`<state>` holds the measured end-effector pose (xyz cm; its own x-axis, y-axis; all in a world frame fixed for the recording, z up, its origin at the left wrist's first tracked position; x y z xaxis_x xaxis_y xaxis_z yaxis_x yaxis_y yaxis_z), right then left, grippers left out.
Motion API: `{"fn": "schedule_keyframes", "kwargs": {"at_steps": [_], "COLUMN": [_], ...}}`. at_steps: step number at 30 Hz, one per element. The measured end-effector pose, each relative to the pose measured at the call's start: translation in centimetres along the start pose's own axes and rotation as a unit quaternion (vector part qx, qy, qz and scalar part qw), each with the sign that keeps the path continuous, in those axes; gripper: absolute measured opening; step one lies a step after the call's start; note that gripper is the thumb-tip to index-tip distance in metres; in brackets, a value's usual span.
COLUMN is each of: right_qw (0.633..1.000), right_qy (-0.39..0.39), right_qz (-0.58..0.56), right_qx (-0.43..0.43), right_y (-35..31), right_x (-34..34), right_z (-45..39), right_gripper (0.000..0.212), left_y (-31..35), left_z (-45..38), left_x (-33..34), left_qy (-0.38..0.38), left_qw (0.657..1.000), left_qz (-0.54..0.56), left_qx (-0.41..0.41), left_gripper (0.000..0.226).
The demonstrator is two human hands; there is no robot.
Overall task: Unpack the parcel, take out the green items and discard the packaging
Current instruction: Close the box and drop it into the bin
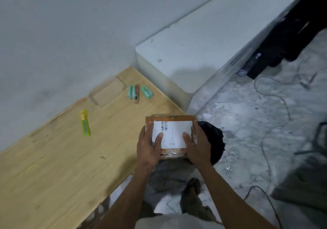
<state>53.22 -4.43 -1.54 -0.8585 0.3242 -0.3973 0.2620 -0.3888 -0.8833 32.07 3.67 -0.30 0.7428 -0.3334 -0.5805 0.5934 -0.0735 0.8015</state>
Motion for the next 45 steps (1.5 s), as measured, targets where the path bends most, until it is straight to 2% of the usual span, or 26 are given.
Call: {"fn": "schedule_keyframes", "kwargs": {"at_steps": [3,6,9,12,16,20,25,28,33,40,45], "right_qw": [0.998,0.996,0.991,0.989,0.983,0.98,0.981,0.977,0.981,0.976,0.975], "right_qy": [0.036,0.048,0.045,0.044,0.041,0.04,0.032,0.031,0.009,0.011,-0.009], "right_qz": [-0.014,0.022,0.043,-0.002,-0.039,-0.043,0.018,0.013,0.012,-0.043,-0.036], "right_qx": [0.04,0.073,0.115,0.144,0.175,0.192,0.19,0.21,0.194,0.215,0.22], "right_y": [4.0,7.5,10.5,13.5,16.5,18.9,20.6,21.6,21.1,20.7,20.0], "right_x": [-6.9,-11.8,-14.4,-14.9,-14.9,-14.8,-15.1,-15.2,-14.7,-14.6,-13.9], "right_z": [0.3,0.9,1.5,1.7,0.9,-1.0,-4.4,-5.7,-6.6,-6.5,-6.8], "right_gripper": [0.06,0.06,0.059,0.059,0.057,0.059,0.052,0.064,0.061,0.066,0.062], "left_y": [3.6,5.4,5.4,4.9,4.6,3.3,1.9,1.6,3.2,3.8,4.6], "left_z": [-0.1,0.1,0.3,0.4,-0.3,-2.2,-5.2,-6.6,-7.1,-6.8,-6.8], "left_x": [7.3,13.1,17.9,20.7,22.8,24.9,27.2,27.5,27.2,27.6,27.2], "left_qy": [-0.05,-0.09,-0.156,-0.189,-0.219,-0.222,-0.228,-0.219,-0.203,-0.207,-0.211], "left_qw": [0.999,0.996,0.987,0.979,0.969,0.966,0.963,0.968,0.972,0.972,0.971], "left_qz": [0.009,-0.011,-0.026,-0.061,-0.096,-0.099,-0.115,-0.099,-0.087,-0.06,-0.055], "left_qx": [0.0,-0.004,-0.026,-0.047,-0.066,-0.089,-0.08,-0.077,-0.078,-0.089,-0.094], "left_gripper": [0.06,0.062,0.068,0.069,0.066,0.074,0.07,0.072,0.058,0.062,0.061]}}
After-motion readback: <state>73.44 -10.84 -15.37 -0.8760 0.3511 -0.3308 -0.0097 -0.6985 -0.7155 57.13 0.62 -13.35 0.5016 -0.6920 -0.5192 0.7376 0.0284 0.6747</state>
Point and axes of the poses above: each hand's wrist, its own z-axis away from the middle knuckle, its own x-axis out of the palm, y = z × x, the point moved 10 cm from there along -z, towards the middle knuckle, and after that the axes turned 11 degrees about -y, right-handed, at the moved point
